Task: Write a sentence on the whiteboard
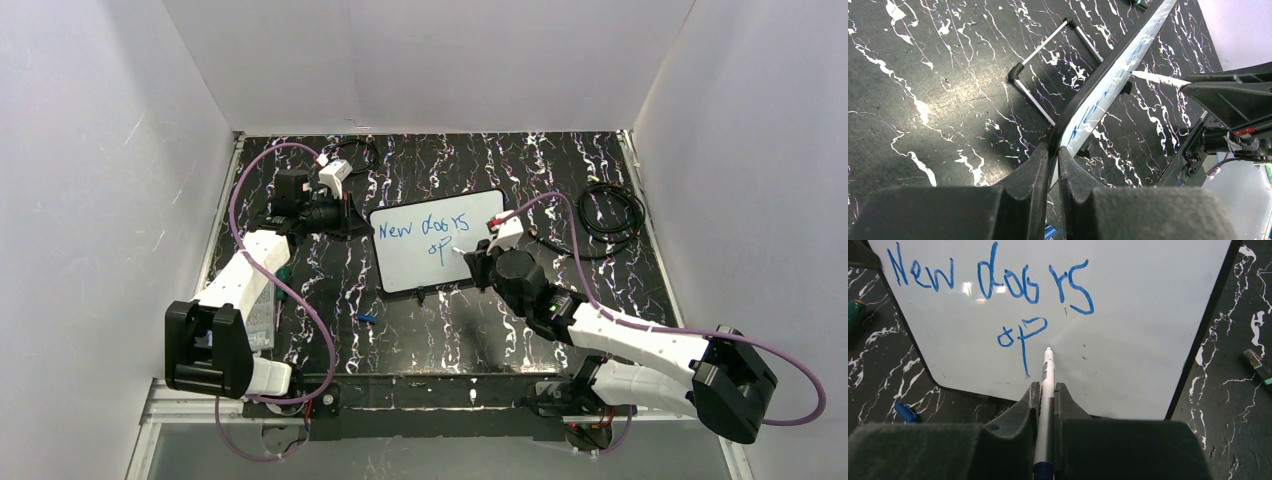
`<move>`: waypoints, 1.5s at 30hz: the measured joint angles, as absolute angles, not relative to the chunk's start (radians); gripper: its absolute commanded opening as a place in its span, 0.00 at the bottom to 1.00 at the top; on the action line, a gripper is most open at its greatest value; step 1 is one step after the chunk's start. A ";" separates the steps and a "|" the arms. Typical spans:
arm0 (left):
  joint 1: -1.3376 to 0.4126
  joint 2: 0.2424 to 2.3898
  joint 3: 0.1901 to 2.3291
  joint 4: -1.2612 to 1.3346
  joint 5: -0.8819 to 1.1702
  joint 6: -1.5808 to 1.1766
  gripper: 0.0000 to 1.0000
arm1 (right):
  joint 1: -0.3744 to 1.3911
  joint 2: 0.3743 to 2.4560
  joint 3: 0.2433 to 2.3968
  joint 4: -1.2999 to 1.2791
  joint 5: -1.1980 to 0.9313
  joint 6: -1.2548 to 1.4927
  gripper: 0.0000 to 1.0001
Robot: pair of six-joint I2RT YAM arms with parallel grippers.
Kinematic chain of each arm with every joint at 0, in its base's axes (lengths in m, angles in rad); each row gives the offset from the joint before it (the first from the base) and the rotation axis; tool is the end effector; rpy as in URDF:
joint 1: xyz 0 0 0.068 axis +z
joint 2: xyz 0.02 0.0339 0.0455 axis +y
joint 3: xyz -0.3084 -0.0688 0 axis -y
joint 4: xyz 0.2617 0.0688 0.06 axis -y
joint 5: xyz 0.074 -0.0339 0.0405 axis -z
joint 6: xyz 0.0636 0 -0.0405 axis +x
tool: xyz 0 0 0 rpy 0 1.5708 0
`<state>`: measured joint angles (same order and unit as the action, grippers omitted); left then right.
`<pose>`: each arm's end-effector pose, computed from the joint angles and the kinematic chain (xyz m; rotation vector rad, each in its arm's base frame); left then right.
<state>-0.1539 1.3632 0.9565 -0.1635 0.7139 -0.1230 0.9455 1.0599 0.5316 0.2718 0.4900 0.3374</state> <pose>0.3131 -0.0907 0.3010 0.4555 2.0703 -0.9239 0.1714 0.1863 0.2694 -0.2062 1.8094 0.4673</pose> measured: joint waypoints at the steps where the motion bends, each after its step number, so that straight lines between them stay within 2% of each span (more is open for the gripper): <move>1: -0.154 1.363 0.957 -0.163 0.714 -0.123 0.00 | 0.945 1.060 0.529 0.268 0.494 0.337 0.01; 22: -0.155 1.363 0.957 -0.163 0.714 -0.123 0.00 | 0.945 1.044 0.525 0.242 0.560 0.315 0.01; 45: -0.155 1.362 0.957 -0.164 0.714 -0.123 0.00 | 0.946 1.077 0.526 0.260 0.484 0.335 0.01</move>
